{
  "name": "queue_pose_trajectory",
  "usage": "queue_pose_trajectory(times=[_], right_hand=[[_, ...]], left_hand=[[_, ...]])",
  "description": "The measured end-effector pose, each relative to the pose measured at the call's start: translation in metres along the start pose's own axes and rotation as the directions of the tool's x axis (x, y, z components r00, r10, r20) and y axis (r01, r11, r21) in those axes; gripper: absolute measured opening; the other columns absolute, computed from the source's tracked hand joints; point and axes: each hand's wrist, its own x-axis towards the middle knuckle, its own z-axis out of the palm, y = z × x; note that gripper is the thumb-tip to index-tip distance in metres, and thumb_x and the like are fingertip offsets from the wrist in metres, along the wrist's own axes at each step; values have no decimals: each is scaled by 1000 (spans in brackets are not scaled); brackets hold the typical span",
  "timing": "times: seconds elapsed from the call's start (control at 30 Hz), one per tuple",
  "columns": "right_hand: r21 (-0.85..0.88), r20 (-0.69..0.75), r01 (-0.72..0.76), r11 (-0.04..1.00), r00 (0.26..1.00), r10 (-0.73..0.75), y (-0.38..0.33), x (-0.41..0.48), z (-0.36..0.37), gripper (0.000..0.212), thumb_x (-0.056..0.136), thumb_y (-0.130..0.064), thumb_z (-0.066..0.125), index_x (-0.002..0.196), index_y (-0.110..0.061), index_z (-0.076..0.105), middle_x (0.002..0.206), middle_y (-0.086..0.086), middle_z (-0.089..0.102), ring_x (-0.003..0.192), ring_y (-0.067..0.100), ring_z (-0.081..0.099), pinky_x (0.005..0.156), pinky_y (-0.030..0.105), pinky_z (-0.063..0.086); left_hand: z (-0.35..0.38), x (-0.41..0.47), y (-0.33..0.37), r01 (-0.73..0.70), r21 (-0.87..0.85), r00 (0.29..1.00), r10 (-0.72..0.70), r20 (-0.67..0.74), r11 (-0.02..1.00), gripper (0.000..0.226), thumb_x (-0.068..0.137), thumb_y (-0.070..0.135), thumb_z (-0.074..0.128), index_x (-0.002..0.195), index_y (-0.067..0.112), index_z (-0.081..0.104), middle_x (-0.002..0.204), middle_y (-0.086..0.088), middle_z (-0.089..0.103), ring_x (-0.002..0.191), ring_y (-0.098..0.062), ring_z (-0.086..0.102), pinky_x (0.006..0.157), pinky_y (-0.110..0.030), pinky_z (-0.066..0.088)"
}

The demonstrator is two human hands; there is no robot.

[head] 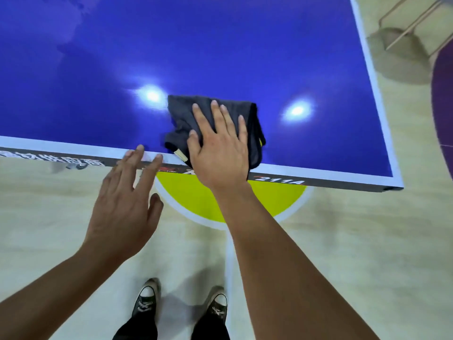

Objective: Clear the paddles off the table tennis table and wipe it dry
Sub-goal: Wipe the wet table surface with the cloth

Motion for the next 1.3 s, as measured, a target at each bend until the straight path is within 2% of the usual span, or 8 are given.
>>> queue_pose_trajectory(times=[0.13, 0.3, 0.5, 0.67, 0.8, 1.0, 1.2, 1.3], right_hand=[[-68, 12, -155, 986, 988, 156, 111, -23, -38, 58, 104, -49, 26, 161, -38, 27, 170, 0, 22, 157, 16, 13, 128, 47, 2], [-99, -31, -338, 936, 941, 336, 221, -39, -73, 60, 102, -52, 21, 161, -41, 23, 171, -1, 17, 158, 16, 12, 128, 47, 2], [-93, -29, -397, 913, 918, 396, 246, -27, -83, 57, 106, -49, 29, 162, -38, 23, 171, 1, 16, 158, 20, 11, 127, 47, -2], [-112, -10, -410, 905, 911, 411, 253, -17, -85, 57, 107, -46, 27, 162, -37, 20, 172, 3, 13, 158, 20, 7, 127, 49, -3], [-98, -16, -402, 910, 915, 403, 232, -15, -77, 60, 104, -43, 24, 163, -34, 21, 172, 6, 13, 158, 21, 7, 127, 52, -3], [-98, -2, -162, 982, 987, 162, 127, -9, -45, 63, 101, -46, 21, 162, -33, 25, 170, 10, 20, 158, 24, 13, 127, 53, 3], [-107, 9, -27, 994, 1000, 28, -9, 5, 4, 62, 102, -46, 20, 162, -30, 26, 169, 9, 22, 157, 23, 14, 127, 53, 3], [-95, 5, 32, 995, 999, -31, -67, 12, 22, 61, 103, -45, 23, 161, -28, 30, 167, 11, 27, 157, 25, 18, 127, 54, 7]], left_hand=[[24, 6, 66, -19, -75, 998, 23, 52, 997, 68, 93, 35, 38, 158, 19, 33, 166, -18, 22, 155, -35, 19, 120, -49, 24], [41, 3, 95, 31, -84, 998, -26, 58, 996, 75, 90, 37, 40, 162, 22, 22, 170, -12, 11, 158, -28, 8, 117, -53, 28], [49, 4, 102, 72, -63, 997, -71, 29, 995, 75, 91, 38, 44, 161, 18, 27, 170, -12, 10, 158, -28, 6, 118, -54, 27], [49, 4, 102, 73, -79, 997, -74, -6, 994, 73, 93, 39, 48, 160, 20, 28, 170, -10, 14, 157, -26, 10, 119, -50, 26], [49, 0, 96, 32, -19, 998, -33, -58, 999, 77, 90, 27, 55, 161, 19, 26, 169, -12, 16, 157, -28, 13, 120, -53, 28], [38, 0, 75, 47, -45, 996, -50, -80, 998, 76, 88, 20, 58, 159, 12, 31, 166, -10, 26, 156, -27, 19, 120, -53, 28], [2, -10, -23, 223, 20, 968, -219, -120, 975, 67, 88, 20, 50, 154, 11, 40, 159, -15, 38, 151, -32, 30, 121, -51, 28], [-10, -15, -62, 238, 28, 963, -232, -137, 971, 67, 87, 19, 53, 153, 12, 43, 158, -14, 40, 149, -33, 33, 121, -51, 28]])
